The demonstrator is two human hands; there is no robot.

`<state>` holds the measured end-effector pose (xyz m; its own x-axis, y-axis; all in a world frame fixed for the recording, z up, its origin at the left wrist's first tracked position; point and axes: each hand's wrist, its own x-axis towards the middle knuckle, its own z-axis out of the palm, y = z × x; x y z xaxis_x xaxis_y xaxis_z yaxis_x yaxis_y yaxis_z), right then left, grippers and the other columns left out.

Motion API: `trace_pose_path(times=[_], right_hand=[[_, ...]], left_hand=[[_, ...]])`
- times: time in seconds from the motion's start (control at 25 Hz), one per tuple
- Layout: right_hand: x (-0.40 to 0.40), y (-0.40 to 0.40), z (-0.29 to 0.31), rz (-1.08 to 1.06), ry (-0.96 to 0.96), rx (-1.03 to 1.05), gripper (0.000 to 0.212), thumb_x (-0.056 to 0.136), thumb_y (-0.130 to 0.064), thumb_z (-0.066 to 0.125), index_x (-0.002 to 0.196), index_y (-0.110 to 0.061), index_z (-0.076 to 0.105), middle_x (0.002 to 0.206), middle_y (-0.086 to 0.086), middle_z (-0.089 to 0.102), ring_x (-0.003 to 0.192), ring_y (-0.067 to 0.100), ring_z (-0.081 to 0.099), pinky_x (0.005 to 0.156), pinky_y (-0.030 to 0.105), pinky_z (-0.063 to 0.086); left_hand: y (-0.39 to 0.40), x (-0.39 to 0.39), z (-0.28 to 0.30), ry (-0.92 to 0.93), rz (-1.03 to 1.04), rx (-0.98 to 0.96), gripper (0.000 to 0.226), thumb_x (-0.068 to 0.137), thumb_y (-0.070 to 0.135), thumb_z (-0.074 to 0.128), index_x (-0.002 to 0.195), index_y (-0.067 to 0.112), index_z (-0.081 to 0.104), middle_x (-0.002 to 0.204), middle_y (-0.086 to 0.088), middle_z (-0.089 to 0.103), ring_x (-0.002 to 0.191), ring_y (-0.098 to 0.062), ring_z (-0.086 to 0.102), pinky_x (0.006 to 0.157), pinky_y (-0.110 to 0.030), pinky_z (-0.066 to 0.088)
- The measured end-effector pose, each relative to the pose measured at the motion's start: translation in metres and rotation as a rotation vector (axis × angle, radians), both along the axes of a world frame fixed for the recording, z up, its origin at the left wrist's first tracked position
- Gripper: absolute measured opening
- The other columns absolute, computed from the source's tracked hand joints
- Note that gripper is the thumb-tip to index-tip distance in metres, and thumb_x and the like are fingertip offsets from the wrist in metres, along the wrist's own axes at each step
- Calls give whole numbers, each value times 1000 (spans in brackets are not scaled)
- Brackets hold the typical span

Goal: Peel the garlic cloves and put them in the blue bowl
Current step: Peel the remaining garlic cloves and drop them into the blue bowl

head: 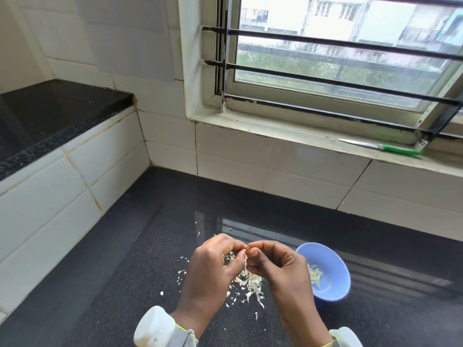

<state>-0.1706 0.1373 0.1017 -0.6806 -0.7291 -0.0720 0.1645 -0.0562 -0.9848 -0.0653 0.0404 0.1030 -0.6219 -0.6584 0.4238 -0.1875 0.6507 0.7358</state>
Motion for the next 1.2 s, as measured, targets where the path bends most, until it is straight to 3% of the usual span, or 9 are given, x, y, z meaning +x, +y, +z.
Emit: trace_pose_path(times=[0.16, 0.4, 0.56, 0.76, 0.96, 1.2], right_hand=[[0, -2, -1, -9, 6, 2, 18, 71, -19, 76, 85, -8, 76, 80, 15, 75, 74, 23, 71, 67, 27, 56], [1, -5, -2, -20, 17, 9, 16, 75, -17, 76, 90, -11, 74, 83, 14, 75, 81, 29, 73, 76, 36, 59], [2, -1, -7, -35, 14, 20, 15, 77, -12, 76, 91, -10, 74, 84, 11, 76, 78, 21, 73, 71, 28, 57], [-1, 2, -9, -66, -9, 18, 10, 79, 0, 74, 87, -6, 73, 79, 15, 74, 71, 19, 71, 68, 27, 57], [1, 4, -10, -37, -13, 23, 8, 79, 0, 74, 86, -4, 73, 75, 12, 74, 69, 16, 70, 65, 24, 56], [3, 9, -12, 10, -11, 32, 8, 80, -1, 73, 86, -8, 74, 79, 13, 74, 74, 20, 70, 71, 30, 60]], left_hand=[[-1, -1, -4, 6, 14, 20, 15, 81, 37, 58, 81, 25, 68, 77, 17, 62, 77, 1, 59, 67, -20, 47], [1, -5, -8, -27, 99, 0, 9, 81, 29, 63, 82, 21, 67, 79, 13, 62, 76, -3, 58, 69, -27, 47], [6, -4, -11, -34, 94, 31, 11, 81, 30, 63, 83, 20, 69, 78, 10, 64, 76, -8, 60, 69, -32, 51], [7, -2, -12, -30, 44, 46, 9, 81, 24, 69, 86, 17, 73, 80, 8, 68, 76, -7, 63, 70, -33, 52], [9, -1, -12, -59, 61, 47, 7, 80, 18, 72, 85, 14, 74, 80, 6, 68, 75, -9, 63, 70, -32, 52], [14, 1, -11, -88, 92, 55, 3, 80, 17, 72, 81, 15, 72, 78, 4, 67, 74, -12, 62, 70, -30, 50]])
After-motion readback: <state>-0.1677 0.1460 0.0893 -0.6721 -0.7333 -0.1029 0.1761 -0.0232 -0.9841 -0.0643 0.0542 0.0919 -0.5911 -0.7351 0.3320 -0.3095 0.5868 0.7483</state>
